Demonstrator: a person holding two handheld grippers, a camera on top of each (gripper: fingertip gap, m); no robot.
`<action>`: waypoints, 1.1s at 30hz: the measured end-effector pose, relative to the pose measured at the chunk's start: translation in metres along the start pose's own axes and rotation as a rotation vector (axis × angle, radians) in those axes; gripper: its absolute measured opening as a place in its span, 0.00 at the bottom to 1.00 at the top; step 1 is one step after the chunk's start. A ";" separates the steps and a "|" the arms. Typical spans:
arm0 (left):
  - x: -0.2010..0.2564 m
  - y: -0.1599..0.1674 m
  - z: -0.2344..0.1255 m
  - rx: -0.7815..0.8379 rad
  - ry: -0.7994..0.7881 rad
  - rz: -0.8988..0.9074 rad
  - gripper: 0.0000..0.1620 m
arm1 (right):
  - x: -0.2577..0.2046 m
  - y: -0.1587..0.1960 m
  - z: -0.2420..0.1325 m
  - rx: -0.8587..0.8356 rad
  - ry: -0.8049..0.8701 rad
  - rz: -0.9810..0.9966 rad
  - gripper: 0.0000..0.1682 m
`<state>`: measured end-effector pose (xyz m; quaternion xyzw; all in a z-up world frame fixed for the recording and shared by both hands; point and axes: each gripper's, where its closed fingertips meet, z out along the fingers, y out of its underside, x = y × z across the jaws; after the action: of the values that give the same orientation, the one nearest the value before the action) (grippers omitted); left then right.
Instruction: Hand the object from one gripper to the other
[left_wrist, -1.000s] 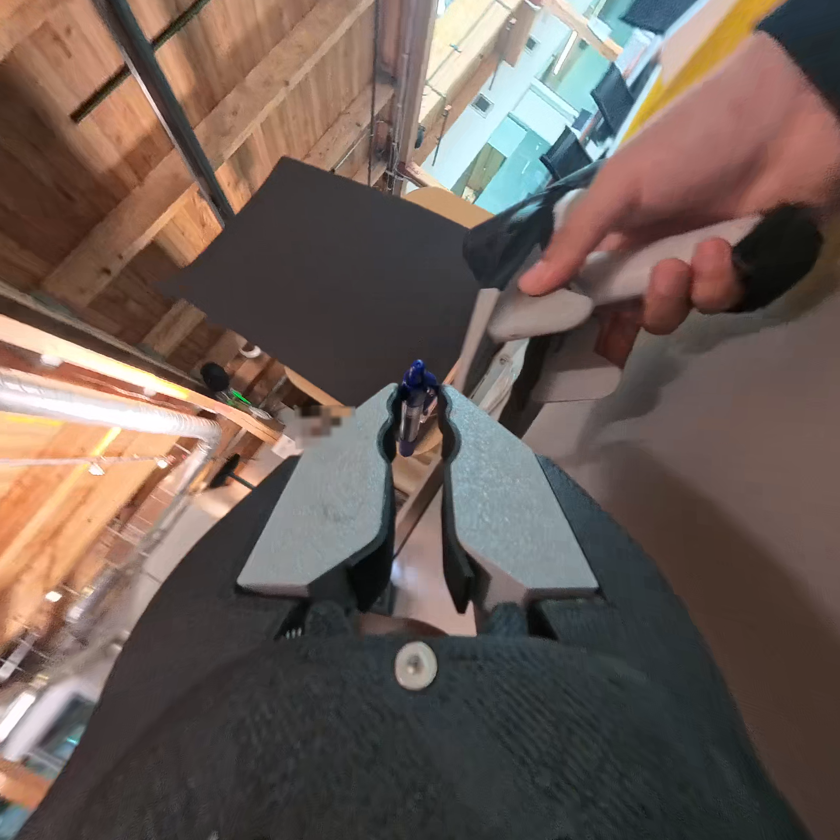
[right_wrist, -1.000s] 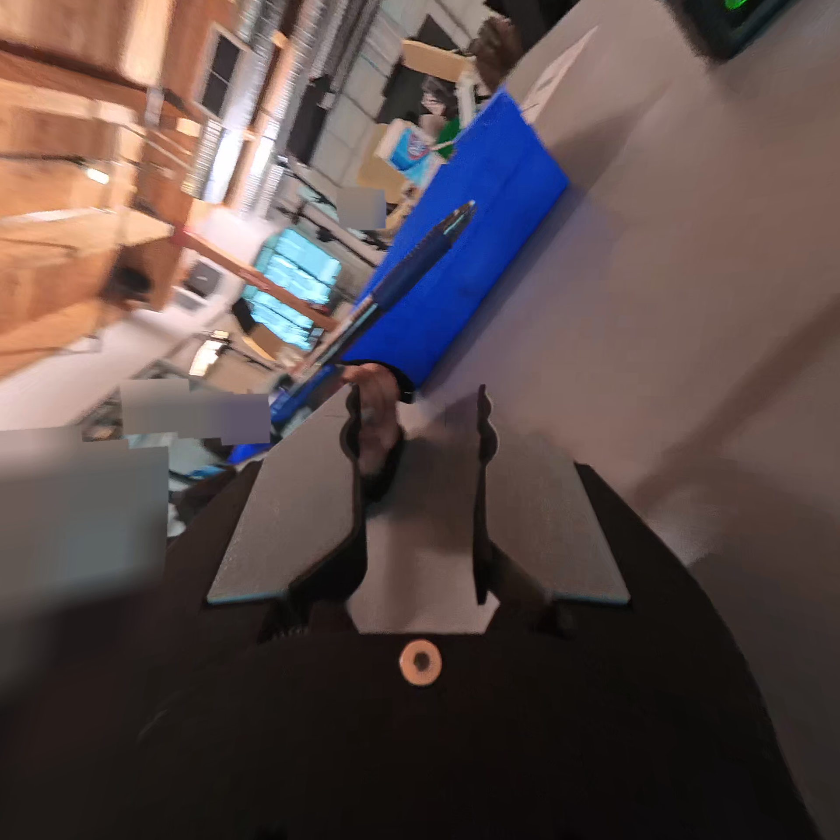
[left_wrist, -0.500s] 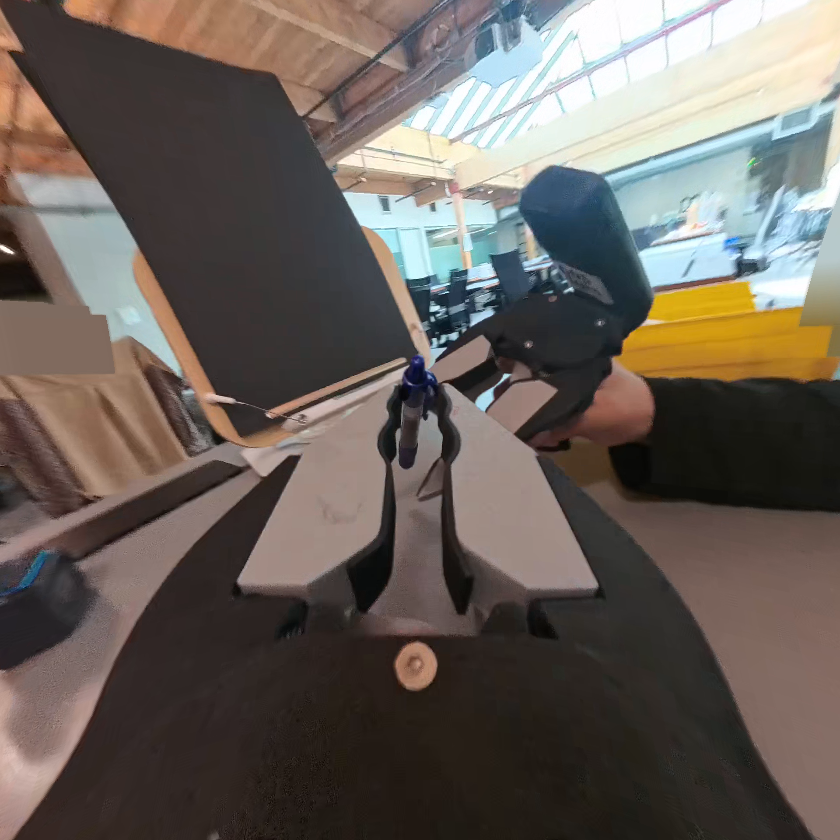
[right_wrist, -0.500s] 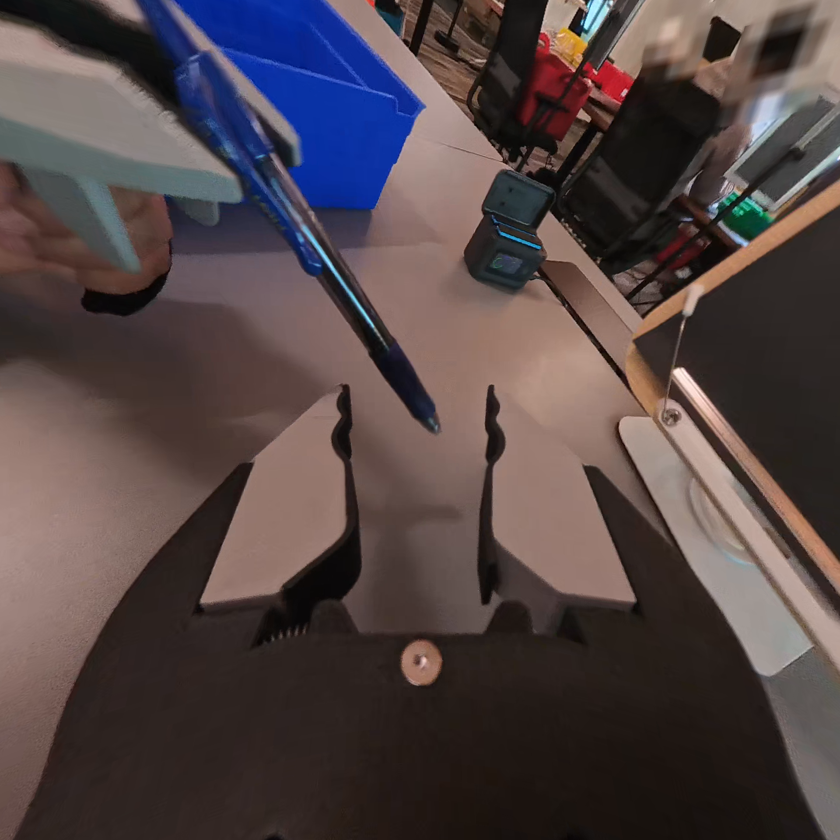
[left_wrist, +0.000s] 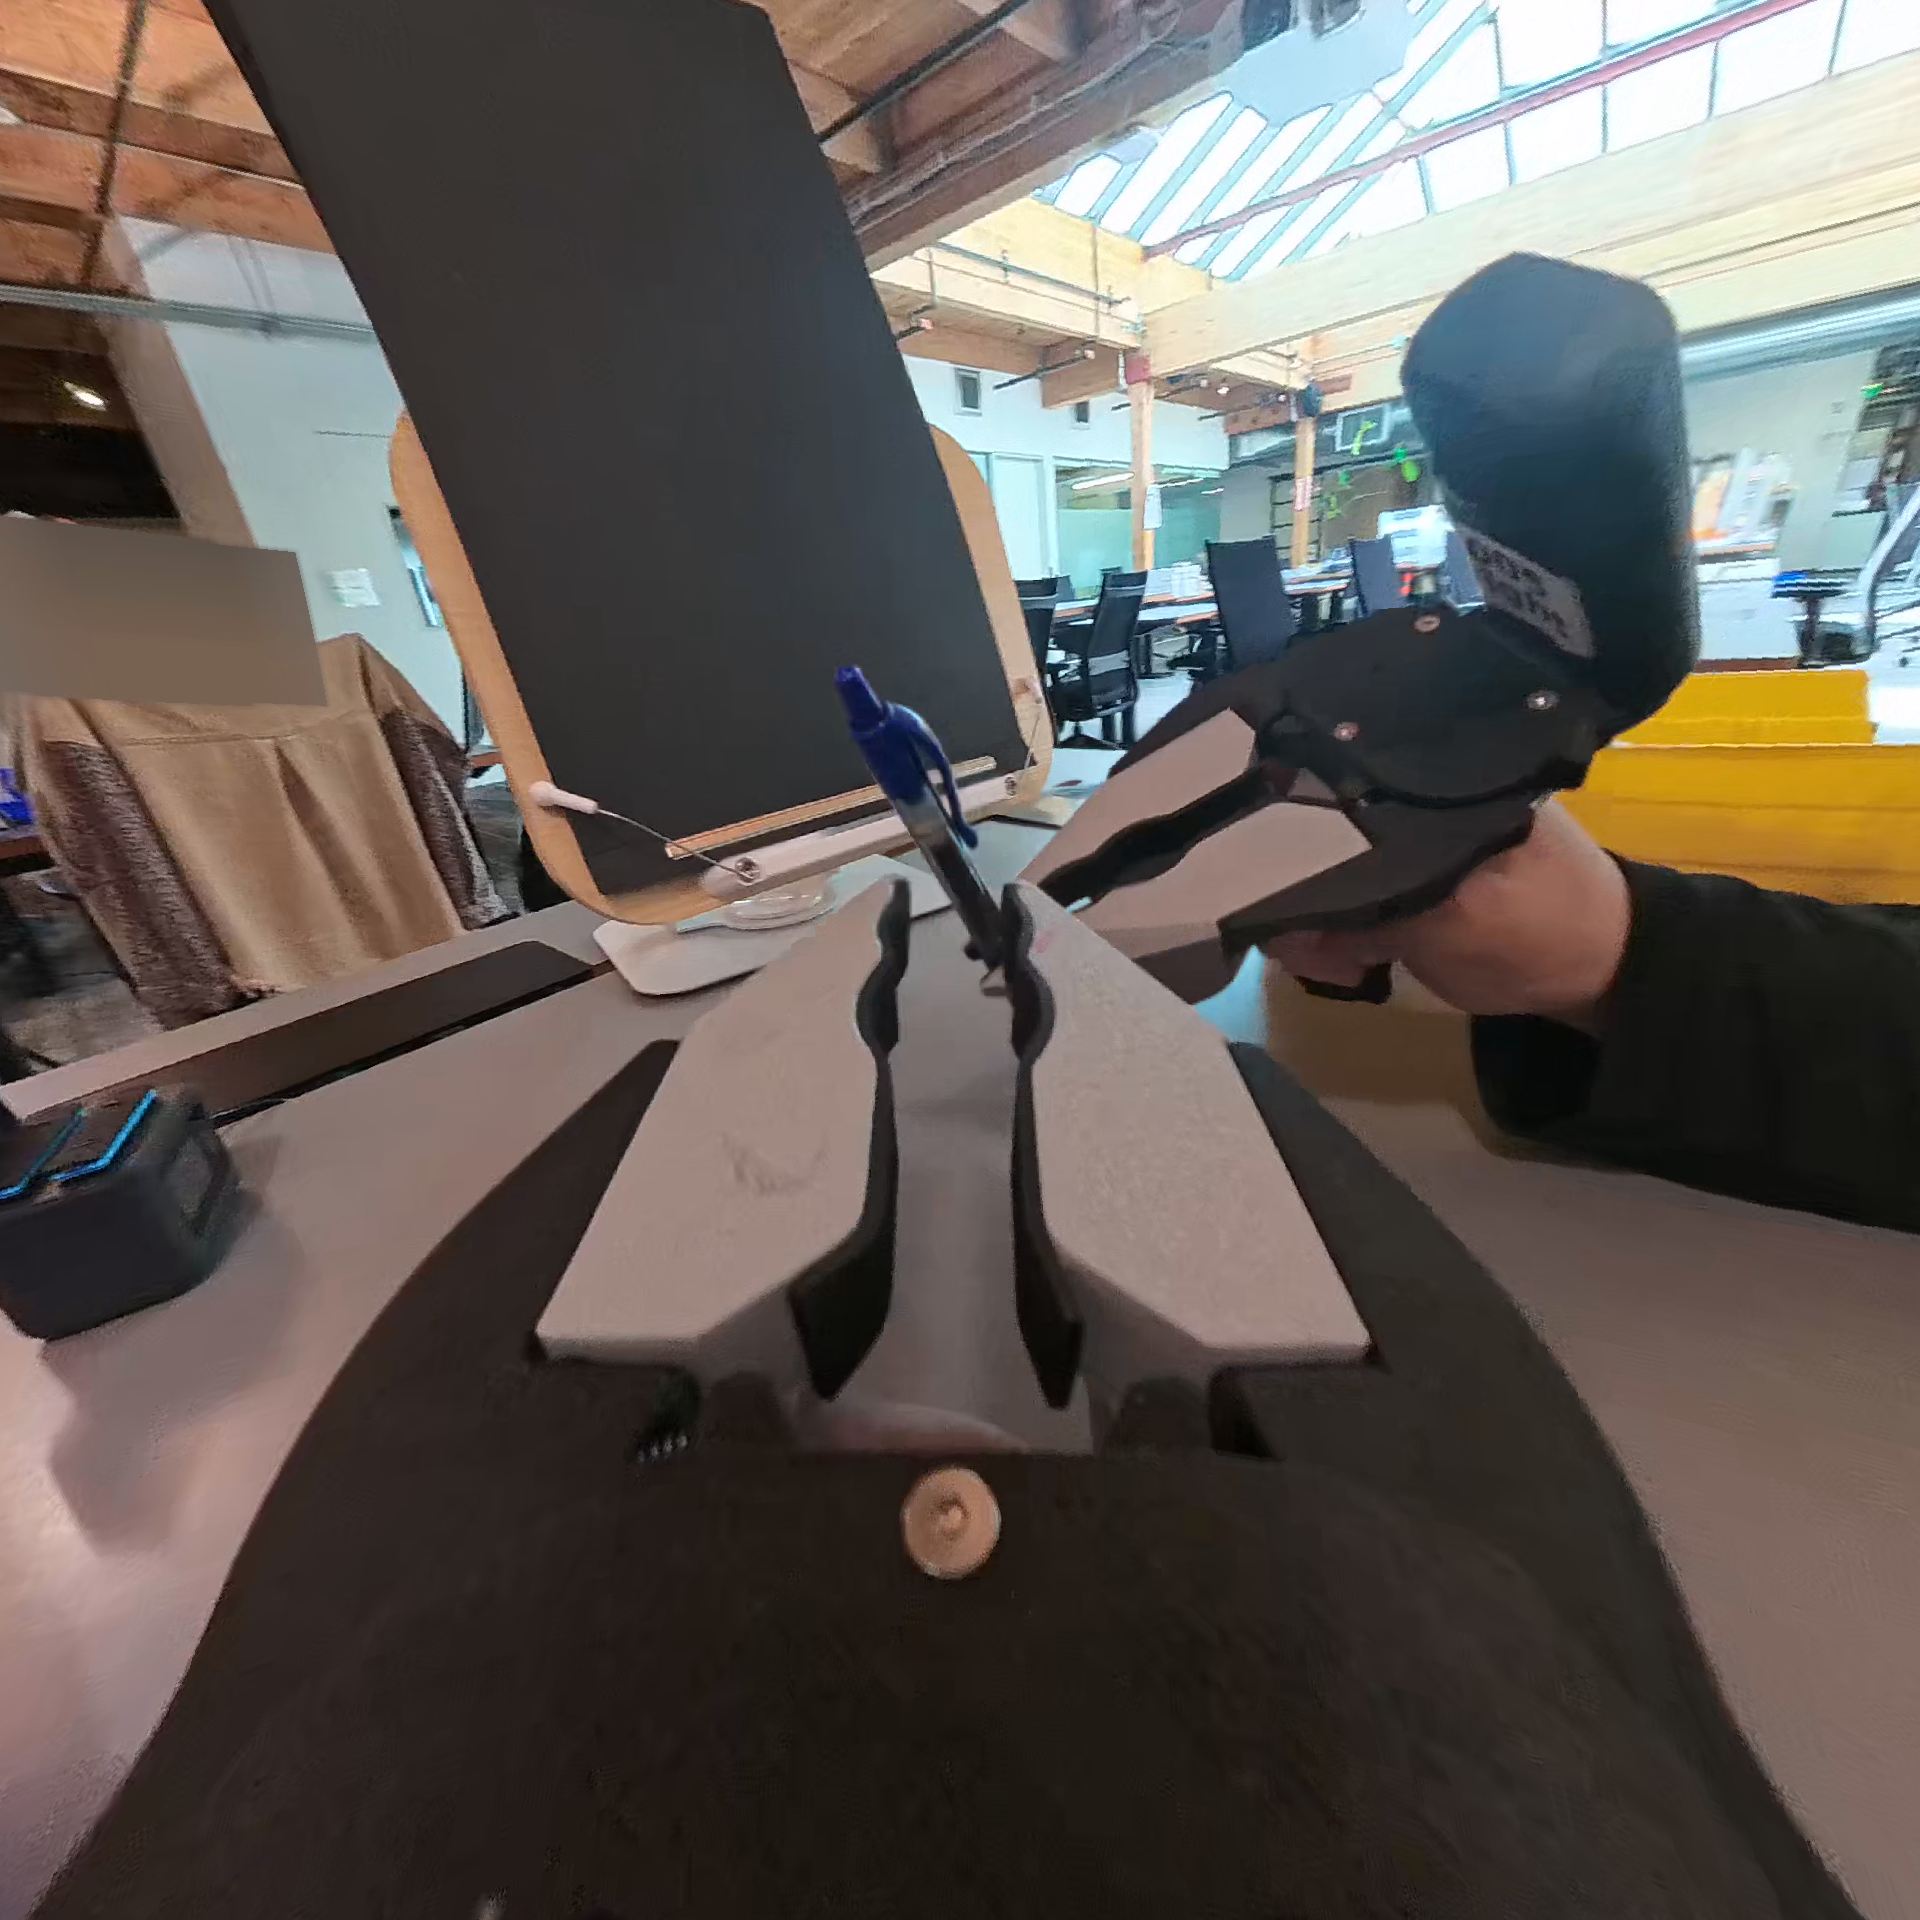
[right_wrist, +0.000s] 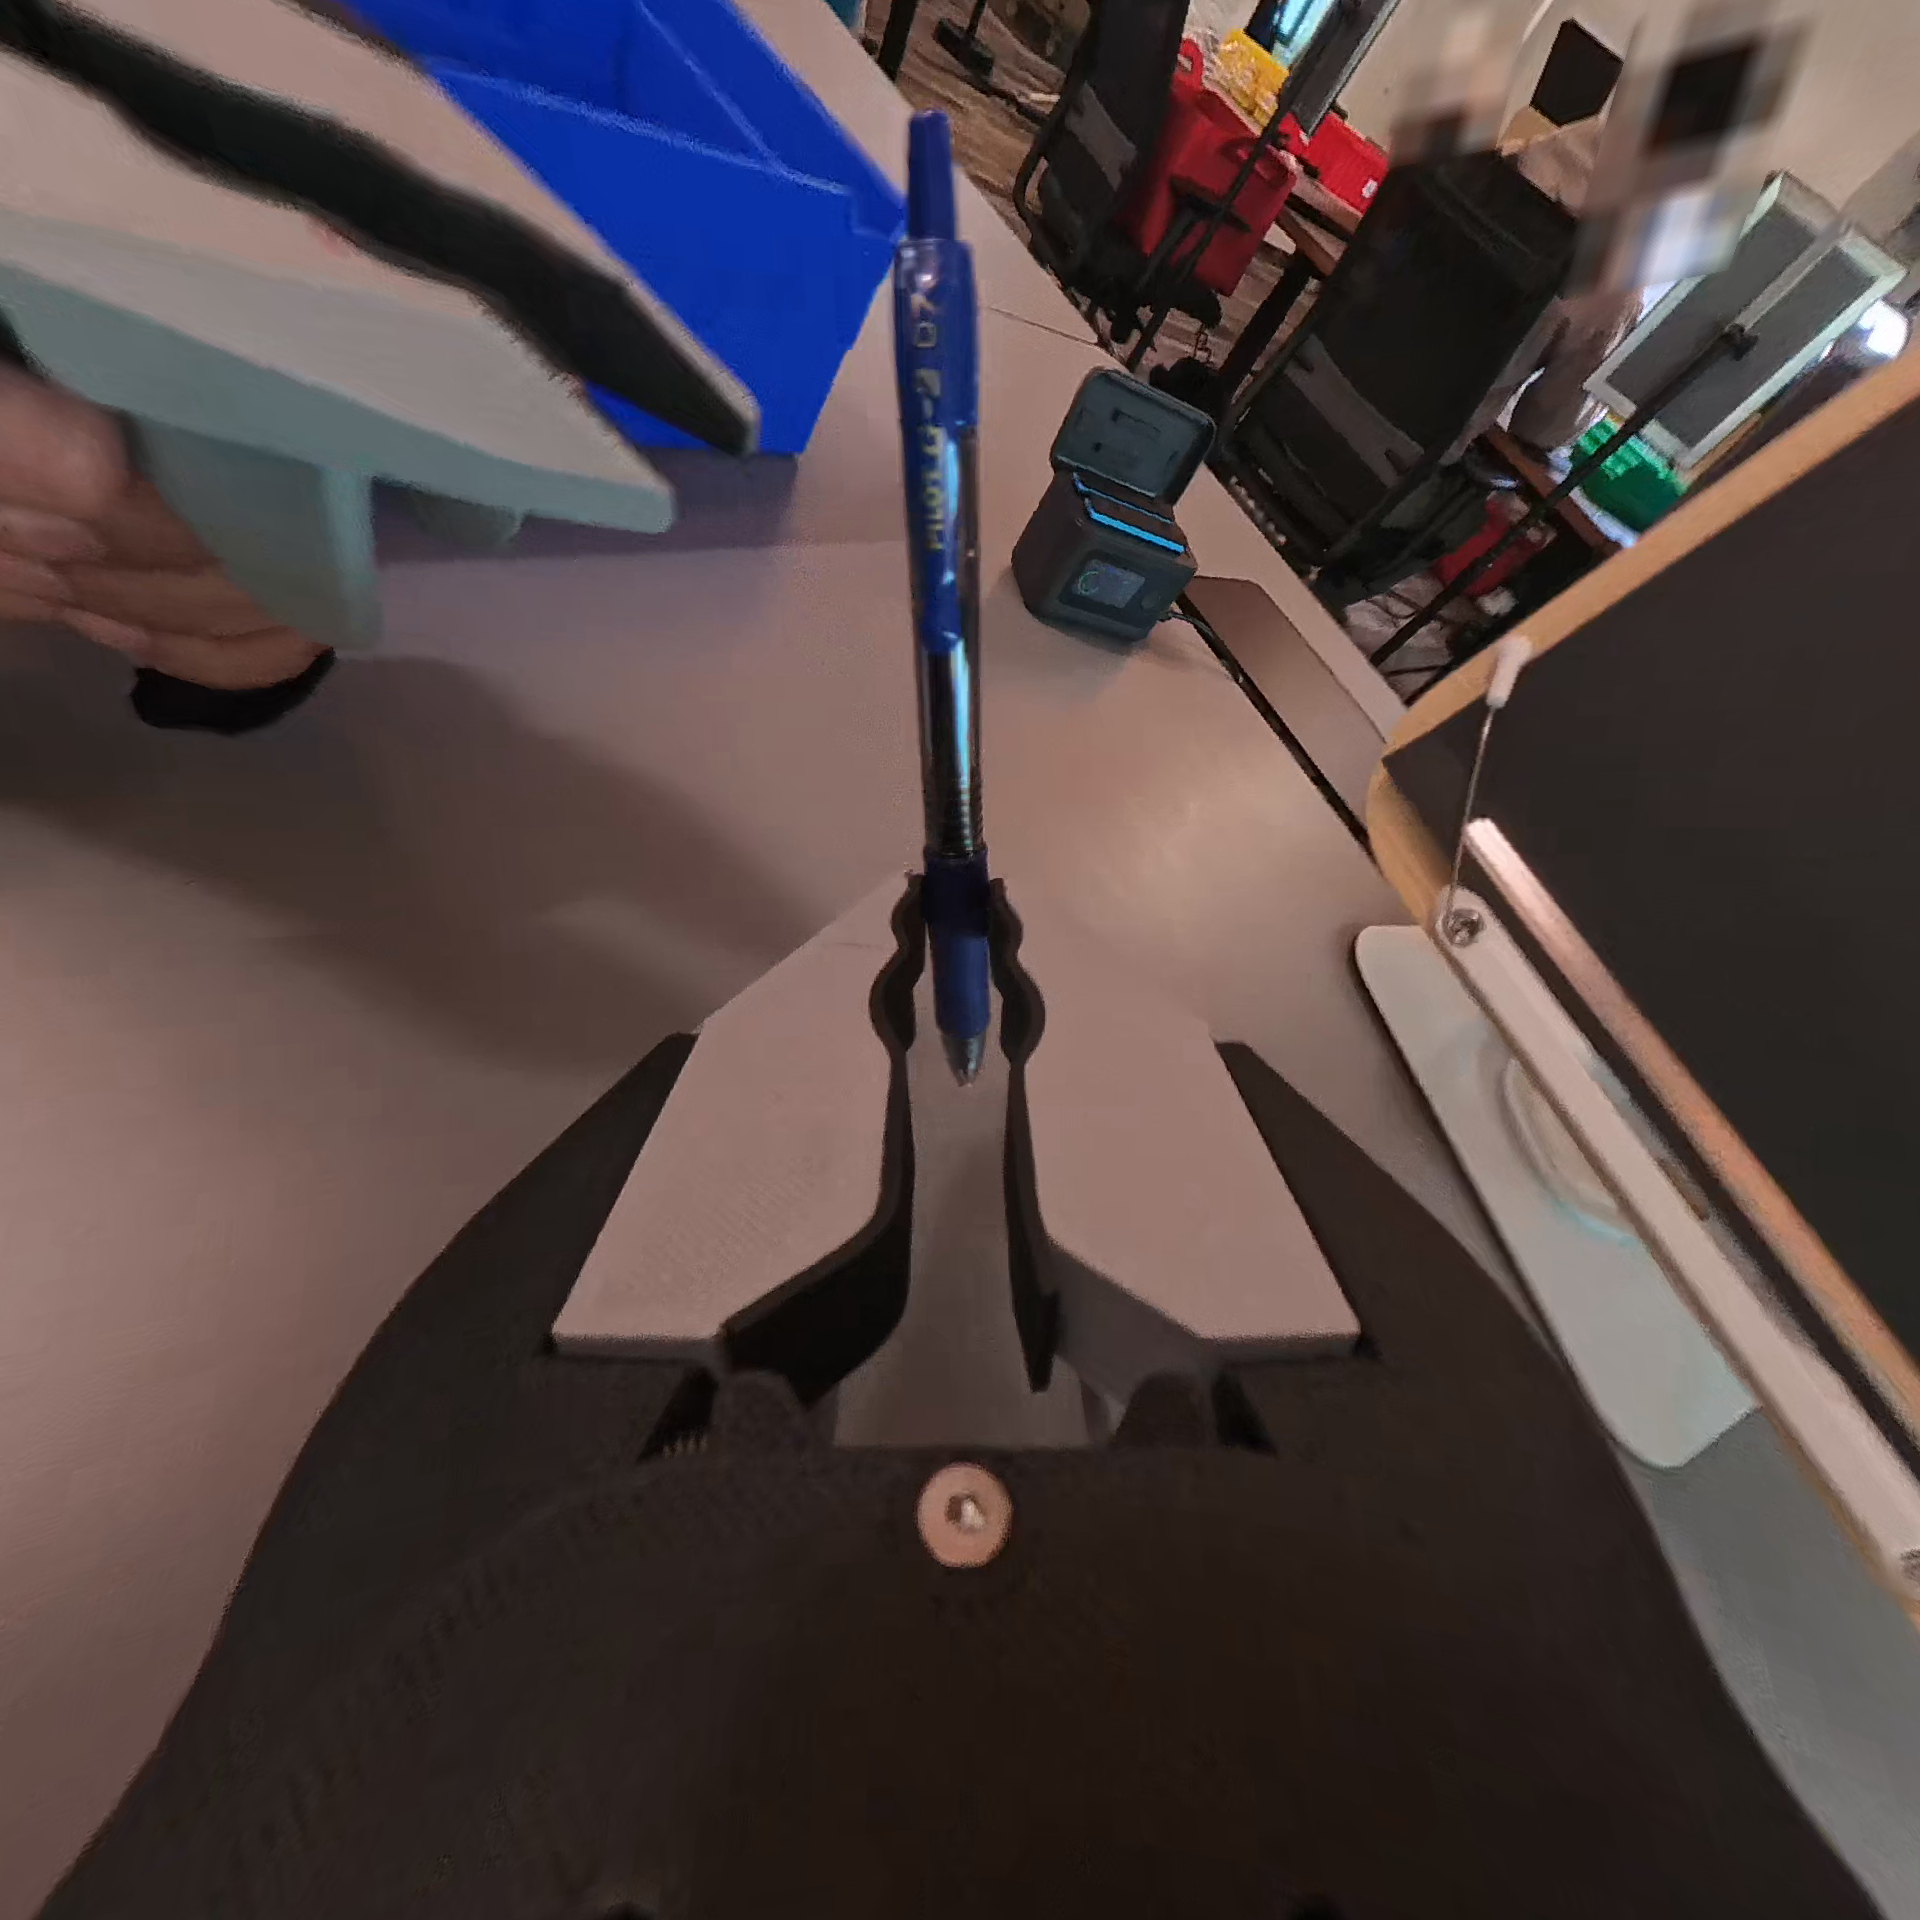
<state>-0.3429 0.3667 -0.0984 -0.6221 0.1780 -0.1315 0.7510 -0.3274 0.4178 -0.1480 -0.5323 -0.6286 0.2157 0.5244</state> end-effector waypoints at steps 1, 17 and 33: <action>-0.001 0.001 0.000 -0.007 -0.010 0.007 0.11 | 0.003 -0.001 -0.001 0.015 -0.019 0.058 0.04; 0.030 0.031 0.012 -0.142 0.063 0.176 0.24 | -0.011 -0.052 -0.026 0.438 -0.666 0.883 0.04; 0.030 0.015 0.005 -0.095 0.168 0.006 0.05 | -0.045 -0.071 -0.035 0.480 -0.769 0.714 0.06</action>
<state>-0.3139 0.3616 -0.1158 -0.6431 0.2483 -0.1724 0.7036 -0.3330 0.3435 -0.0961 -0.4609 -0.4890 0.6938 0.2591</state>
